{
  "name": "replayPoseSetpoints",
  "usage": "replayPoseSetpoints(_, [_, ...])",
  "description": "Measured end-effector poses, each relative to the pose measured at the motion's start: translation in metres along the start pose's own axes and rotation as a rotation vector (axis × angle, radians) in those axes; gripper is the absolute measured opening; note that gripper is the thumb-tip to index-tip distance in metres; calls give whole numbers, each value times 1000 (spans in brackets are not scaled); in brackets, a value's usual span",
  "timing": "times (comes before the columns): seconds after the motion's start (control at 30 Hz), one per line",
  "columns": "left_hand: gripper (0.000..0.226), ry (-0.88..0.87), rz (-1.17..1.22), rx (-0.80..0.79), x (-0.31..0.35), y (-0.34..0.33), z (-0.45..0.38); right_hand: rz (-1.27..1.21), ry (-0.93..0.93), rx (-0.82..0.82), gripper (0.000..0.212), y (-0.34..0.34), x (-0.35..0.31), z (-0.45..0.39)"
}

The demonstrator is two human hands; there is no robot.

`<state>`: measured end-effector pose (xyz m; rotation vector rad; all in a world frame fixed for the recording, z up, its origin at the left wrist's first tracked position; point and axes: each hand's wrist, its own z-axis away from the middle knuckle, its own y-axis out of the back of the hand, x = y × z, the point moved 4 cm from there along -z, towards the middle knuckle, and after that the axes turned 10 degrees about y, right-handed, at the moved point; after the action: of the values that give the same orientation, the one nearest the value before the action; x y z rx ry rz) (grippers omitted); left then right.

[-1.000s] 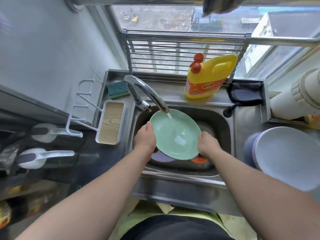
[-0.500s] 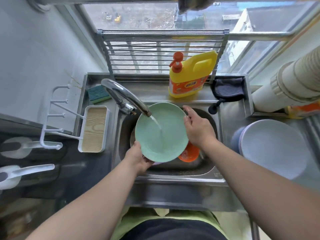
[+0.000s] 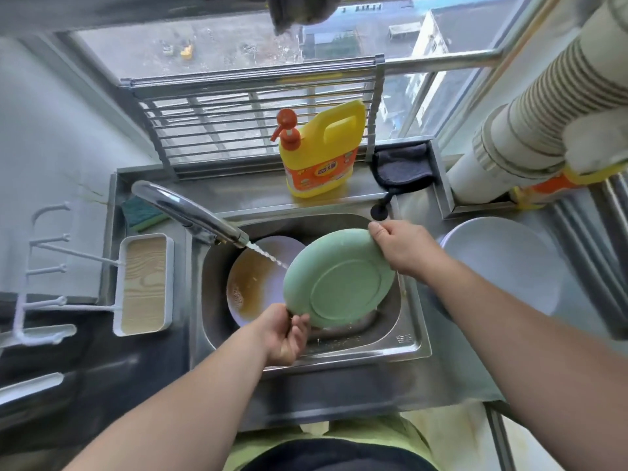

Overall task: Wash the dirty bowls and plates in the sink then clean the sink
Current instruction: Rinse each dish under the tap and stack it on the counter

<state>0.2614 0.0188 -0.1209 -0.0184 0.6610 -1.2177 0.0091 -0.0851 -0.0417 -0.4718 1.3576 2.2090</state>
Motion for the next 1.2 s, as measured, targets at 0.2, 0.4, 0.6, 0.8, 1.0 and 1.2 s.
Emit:
replayPoseSetpoints(0.2, [29, -177, -88, 210, 16, 0, 8, -358, -82, 81, 54, -8, 15, 14])
replayPoseSetpoints(0.4, [27, -601, -434, 429, 30, -28, 23, -314, -125, 67, 15, -8, 36, 39])
replayPoseSetpoints(0.6, [15, -735, -719, 399, 24, -72, 20, -49, 24, 236, 56, 30, 63, 73])
replayPoseSetpoints(0.8, [11, -1233, -1282, 643, 10, -172, 15, 118, -153, 424, 53, 67, 148, 112])
replayPoseSetpoints(1.0, [18, -1163, -1497, 653, -6, -255, -28, 154, -499, 338, 45, 70, 223, 134])
replayPoseSetpoints(1.2, [10, -1107, -1532, 706, 0, -258, -64, 51, -593, 263, 45, 46, 246, 142])
